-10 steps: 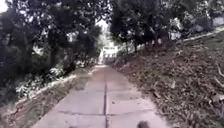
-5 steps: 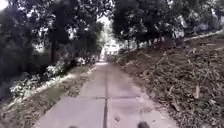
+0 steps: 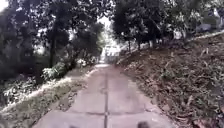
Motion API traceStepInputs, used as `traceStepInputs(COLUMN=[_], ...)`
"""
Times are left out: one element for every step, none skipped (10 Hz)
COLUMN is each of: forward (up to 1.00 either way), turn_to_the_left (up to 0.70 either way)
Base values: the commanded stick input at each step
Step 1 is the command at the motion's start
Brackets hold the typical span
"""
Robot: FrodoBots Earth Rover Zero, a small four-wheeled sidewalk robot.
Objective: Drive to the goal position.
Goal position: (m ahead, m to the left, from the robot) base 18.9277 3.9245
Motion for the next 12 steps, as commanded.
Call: traceStepInputs(forward=[0.85, 0.85, 0.85, 0.85, 0.85, 0.85, 0.85, 0.85, 0.85, 0.85, 0.85, 0.85], turn_to_the_left=[0.0, 0.0, 0.0, 0.0, 0.0, 0.0, 0.0, 0.0, 0.0, 0.0, 0.0, 0.0])
